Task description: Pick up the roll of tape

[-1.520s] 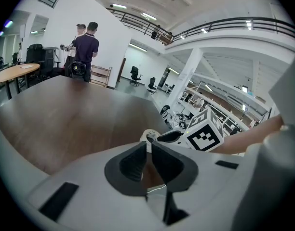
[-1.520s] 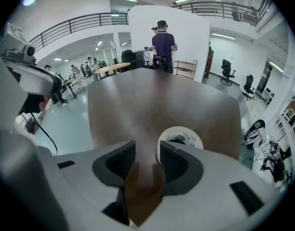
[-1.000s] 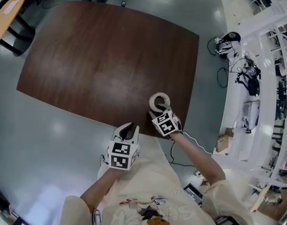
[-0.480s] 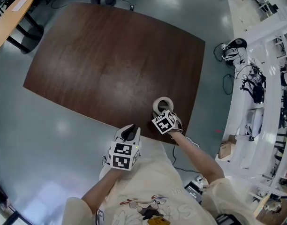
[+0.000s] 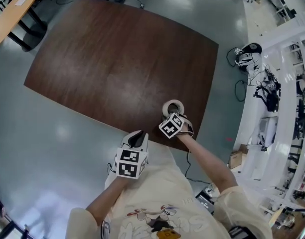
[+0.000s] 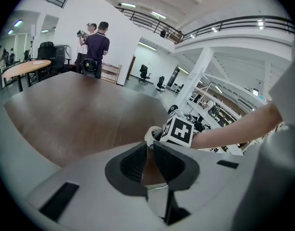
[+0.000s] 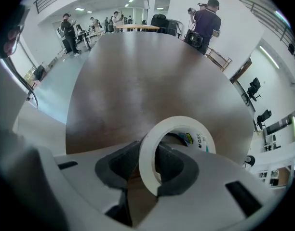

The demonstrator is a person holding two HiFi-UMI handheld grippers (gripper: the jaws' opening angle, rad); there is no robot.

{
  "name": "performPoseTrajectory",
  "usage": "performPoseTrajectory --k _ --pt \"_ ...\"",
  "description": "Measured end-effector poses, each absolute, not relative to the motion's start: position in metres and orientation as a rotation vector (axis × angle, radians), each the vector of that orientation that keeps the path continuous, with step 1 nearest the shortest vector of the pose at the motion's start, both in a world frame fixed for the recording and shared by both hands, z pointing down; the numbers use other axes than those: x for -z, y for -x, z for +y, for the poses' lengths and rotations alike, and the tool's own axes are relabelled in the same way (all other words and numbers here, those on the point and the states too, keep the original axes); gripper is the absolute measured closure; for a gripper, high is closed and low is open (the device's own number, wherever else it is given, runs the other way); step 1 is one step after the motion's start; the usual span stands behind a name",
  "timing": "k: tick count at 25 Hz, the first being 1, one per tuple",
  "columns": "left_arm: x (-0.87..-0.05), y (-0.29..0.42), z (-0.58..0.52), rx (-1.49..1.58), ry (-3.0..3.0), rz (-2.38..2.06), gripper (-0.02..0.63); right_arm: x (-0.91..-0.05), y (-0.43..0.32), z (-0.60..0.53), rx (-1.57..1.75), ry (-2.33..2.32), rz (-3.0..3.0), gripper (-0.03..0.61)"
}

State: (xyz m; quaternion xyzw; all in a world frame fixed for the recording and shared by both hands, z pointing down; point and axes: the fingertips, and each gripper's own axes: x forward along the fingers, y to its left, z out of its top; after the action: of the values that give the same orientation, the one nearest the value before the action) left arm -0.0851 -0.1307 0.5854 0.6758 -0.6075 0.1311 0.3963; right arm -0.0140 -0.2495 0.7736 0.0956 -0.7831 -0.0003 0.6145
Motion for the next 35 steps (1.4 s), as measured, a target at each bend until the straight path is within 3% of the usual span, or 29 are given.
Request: performPoseTrajectory --k 12,35 --pt "-0.581 0.101 -0.081 -0.313 -1.740 -1.518 0.565 -0.765 0.021 -0.225 -0.050 -0.347 -1.851 0.470" --pt "-0.554 0.094 -0.046 -0.295 -1.843 -1.483 0.565 -0.658 0.034 -0.171 -0.177 -0.610 -2.168 0.480"
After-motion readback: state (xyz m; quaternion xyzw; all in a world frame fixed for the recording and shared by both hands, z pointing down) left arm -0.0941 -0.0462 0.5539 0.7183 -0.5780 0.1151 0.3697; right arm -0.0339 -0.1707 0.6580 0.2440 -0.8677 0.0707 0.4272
